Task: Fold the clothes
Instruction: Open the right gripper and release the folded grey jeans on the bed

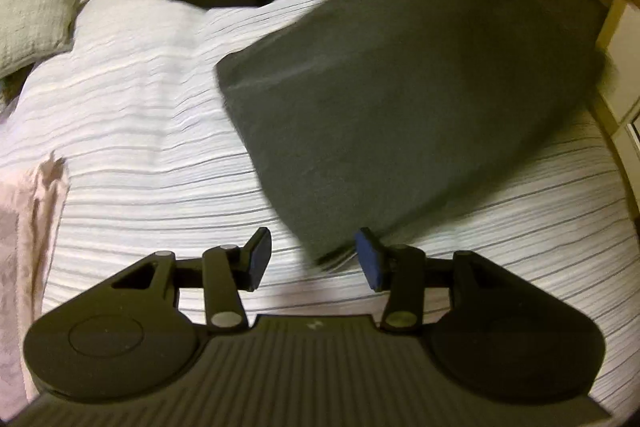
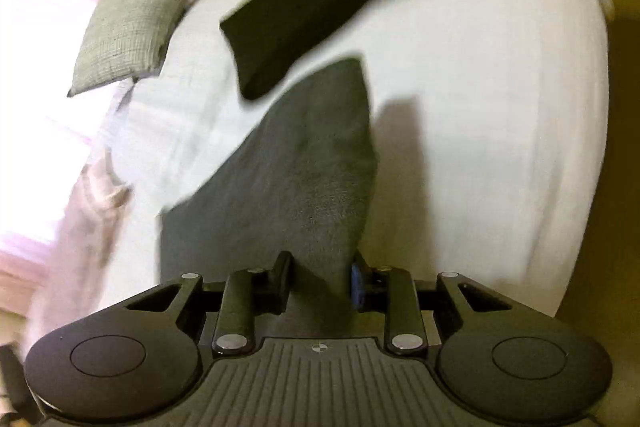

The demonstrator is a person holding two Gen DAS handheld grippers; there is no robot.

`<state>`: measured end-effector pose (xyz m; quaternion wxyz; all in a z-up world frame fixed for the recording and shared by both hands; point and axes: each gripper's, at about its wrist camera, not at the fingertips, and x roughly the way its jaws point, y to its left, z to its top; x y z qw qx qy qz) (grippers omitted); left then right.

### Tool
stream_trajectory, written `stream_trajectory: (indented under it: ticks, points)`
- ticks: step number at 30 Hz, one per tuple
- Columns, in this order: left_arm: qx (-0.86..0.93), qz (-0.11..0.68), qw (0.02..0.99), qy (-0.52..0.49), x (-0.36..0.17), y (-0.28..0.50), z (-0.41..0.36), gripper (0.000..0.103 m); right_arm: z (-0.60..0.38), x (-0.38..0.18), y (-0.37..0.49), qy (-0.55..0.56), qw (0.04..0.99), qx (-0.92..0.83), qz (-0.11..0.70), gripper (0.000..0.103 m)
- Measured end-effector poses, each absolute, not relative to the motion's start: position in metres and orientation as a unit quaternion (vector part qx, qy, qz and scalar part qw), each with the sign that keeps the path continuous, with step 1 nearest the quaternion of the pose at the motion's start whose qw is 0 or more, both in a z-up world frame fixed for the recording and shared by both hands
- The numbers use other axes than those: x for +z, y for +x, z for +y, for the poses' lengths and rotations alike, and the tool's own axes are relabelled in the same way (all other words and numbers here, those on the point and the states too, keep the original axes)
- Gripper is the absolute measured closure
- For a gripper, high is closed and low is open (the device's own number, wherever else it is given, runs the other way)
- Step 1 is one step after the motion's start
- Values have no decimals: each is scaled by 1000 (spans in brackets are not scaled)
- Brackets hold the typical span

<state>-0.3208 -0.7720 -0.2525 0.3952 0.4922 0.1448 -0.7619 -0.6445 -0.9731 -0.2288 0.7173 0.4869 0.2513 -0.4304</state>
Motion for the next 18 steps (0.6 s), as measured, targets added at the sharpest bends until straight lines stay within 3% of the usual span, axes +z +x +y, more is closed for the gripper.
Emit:
stream_trajectory:
  ticks: [6,8,9,18]
  points:
    - [-755,167,410,483,-250,-337,-750,61,-1000,-217,-630,396,714,-490,305,69]
    - [-749,182,421,478,-249,-336,-744,61,-978,-205,-621,363,728,-496,302,44]
    - [-747,187,425,476,-248,-335,-741,61,-964,-199,-618,352,737,-494,298,40]
    - [-739,176,450,471,-221,-327,-685,60,-844,-185,-609,368,765,-438,296,38]
